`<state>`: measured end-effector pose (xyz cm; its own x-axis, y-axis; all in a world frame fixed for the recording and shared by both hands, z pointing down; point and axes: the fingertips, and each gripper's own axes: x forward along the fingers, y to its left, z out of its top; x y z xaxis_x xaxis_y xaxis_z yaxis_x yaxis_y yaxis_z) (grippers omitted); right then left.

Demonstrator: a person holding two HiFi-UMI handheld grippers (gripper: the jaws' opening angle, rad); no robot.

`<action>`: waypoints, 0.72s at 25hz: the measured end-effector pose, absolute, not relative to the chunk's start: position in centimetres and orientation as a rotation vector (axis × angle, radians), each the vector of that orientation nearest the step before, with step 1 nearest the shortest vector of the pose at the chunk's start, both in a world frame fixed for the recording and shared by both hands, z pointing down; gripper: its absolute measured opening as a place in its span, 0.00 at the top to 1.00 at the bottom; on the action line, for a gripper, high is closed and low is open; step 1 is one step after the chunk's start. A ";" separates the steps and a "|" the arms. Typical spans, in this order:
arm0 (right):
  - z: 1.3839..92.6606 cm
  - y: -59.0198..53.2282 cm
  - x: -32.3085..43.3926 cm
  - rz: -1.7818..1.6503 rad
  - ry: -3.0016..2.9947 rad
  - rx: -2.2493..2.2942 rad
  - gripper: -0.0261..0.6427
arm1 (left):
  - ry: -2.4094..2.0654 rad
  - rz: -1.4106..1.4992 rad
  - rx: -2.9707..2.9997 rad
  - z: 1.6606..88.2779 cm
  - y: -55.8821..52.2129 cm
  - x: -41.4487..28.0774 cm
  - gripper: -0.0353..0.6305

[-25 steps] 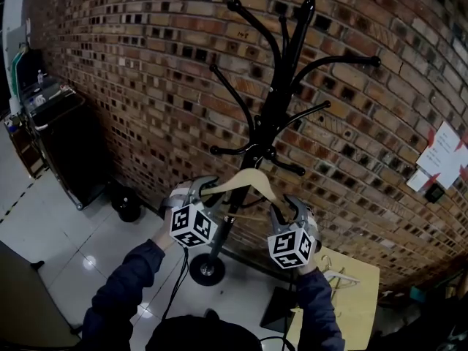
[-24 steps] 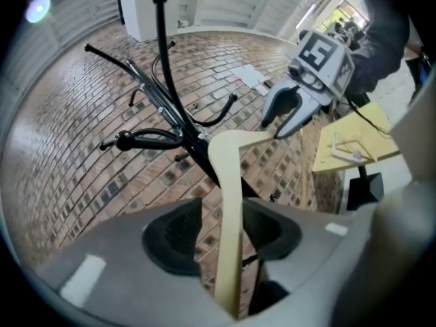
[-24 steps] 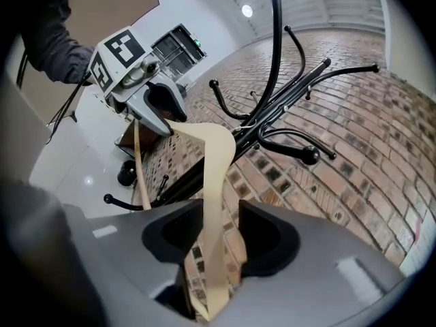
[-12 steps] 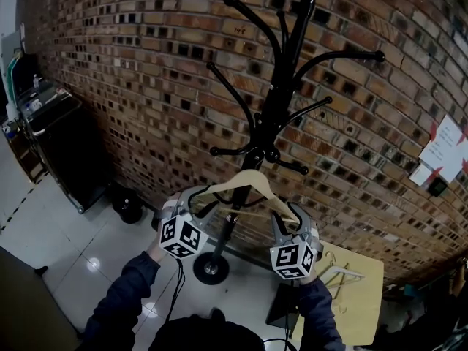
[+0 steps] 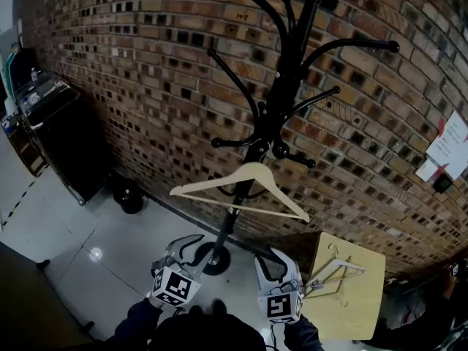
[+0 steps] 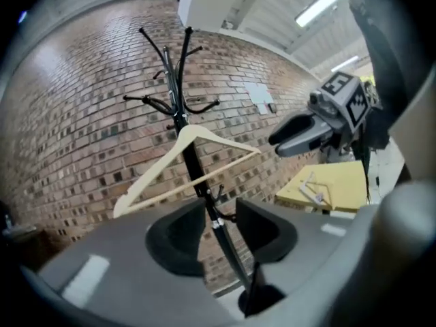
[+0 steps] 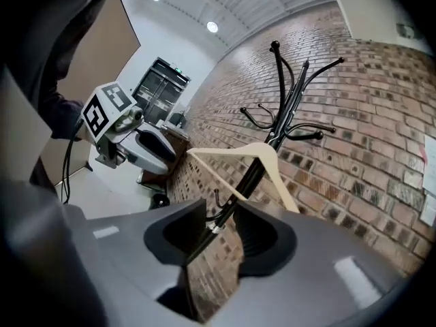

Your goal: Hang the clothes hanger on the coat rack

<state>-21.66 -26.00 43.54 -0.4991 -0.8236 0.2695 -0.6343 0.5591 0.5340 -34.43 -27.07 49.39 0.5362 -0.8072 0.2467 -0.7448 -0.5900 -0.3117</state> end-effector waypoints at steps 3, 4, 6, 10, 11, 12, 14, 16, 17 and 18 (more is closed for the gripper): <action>44.9 -24.3 -21.9 -0.465 -2.305 1.148 0.78 | 1.347 -0.514 -2.652 50.2 -25.2 -33.9 0.76; 45.1 -24.1 -22.0 -0.461 -2.314 1.148 0.78 | 1.332 -0.520 -2.656 50.4 -24.8 -33.6 0.76; 45.0 -23.8 -22.2 -0.461 -2.343 1.153 0.81 | 1.301 -0.532 -2.654 50.5 -24.3 -33.1 0.76; 44.8 -23.1 -22.5 -0.450 -2.339 1.163 0.92 | 1.294 -0.520 -2.645 50.2 -24.0 -33.3 0.77; 44.7 -23.1 -22.4 -0.453 -2.328 1.171 0.95 | 1.291 -0.517 -2.646 50.1 -23.9 -33.3 0.78; 44.5 -23.1 -22.3 -0.457 -2.319 1.179 0.95 | 1.289 -0.516 -2.645 50.0 -23.8 -33.3 0.79; 44.3 -23.1 -22.2 -0.466 -2.313 1.185 0.95 | 1.284 -0.516 -2.641 49.9 -23.6 -33.2 0.79; 44.4 -23.2 -22.2 -0.461 -2.307 1.184 0.95 | 1.278 -0.516 -2.637 49.8 -23.6 -33.2 0.79; 44.5 -23.2 -22.1 -0.453 -2.303 1.184 0.95 | 1.275 -0.516 -2.636 49.8 -23.5 -33.1 0.79; 44.5 -23.2 -22.1 -0.452 -2.301 1.184 0.95 | 1.273 -0.515 -2.633 49.7 -23.5 -33.1 0.79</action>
<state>-22.14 -23.16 44.51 -0.4903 -0.8233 0.2858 -0.6540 0.5643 0.5038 -33.08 -23.49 49.68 0.5755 -0.7843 0.2317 -0.7249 -0.6204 -0.2993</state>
